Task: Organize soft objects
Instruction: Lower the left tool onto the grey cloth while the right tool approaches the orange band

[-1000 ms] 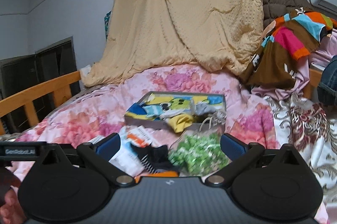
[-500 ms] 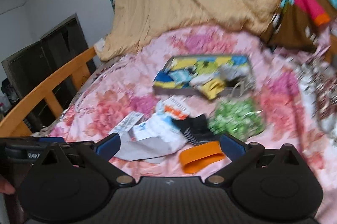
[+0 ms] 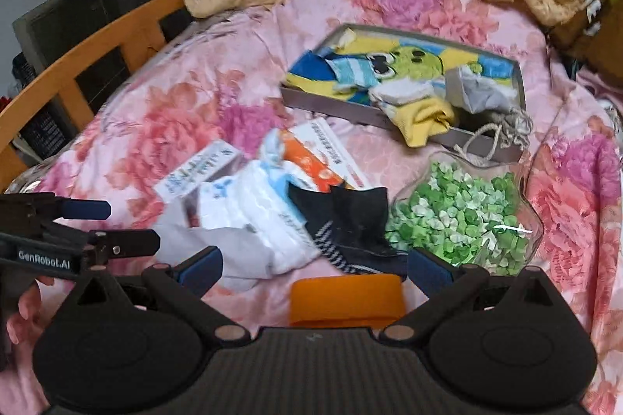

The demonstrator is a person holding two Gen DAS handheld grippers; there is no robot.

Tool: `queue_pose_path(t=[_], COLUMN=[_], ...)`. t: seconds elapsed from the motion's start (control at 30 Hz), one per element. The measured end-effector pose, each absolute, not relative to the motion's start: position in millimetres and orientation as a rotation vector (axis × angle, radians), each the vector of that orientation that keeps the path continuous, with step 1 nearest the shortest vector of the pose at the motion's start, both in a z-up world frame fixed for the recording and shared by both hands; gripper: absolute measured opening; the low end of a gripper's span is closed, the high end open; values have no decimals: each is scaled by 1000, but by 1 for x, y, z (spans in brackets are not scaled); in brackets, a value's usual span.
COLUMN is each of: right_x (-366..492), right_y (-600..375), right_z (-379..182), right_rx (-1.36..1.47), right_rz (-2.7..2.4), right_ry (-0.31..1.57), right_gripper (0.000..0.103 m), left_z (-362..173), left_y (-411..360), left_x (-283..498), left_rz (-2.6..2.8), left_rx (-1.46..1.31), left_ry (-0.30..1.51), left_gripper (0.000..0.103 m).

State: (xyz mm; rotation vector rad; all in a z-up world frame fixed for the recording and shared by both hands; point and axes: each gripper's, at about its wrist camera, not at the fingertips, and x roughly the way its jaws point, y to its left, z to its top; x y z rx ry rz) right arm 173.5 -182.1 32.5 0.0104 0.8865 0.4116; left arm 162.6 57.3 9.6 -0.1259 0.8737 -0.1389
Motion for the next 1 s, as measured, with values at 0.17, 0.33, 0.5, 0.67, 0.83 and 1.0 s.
queue_pose_path(t=[0.17,0.33,0.5,0.67,0.83,1.0], right_x=[191,203,209,207,208,205], right_y=[-197,-204,-200,-191,-181,-178], right_z=[3,-16,-31,-36,-39,-40], right_rx=[108,136,148,126,75,69], right_rz=[395,365,366,406,402,390], right_ry=[974,1046,1111,1130,1141,1141], right_gripper=[103,103,103,103,103,103], left_z=[-8,-23,-31,-29,-31,-28], left_y=[48,47,44,40,42,52], left_x=[181,187,188,188,190,192], left_rz=[-174,-199,-245,-250,-250,-261], left_rx=[-49,-29,-11,-1,-70,-170], left_ry=[875,902,945,929,989,980], left_gripper=[102,102,102,101,100,100])
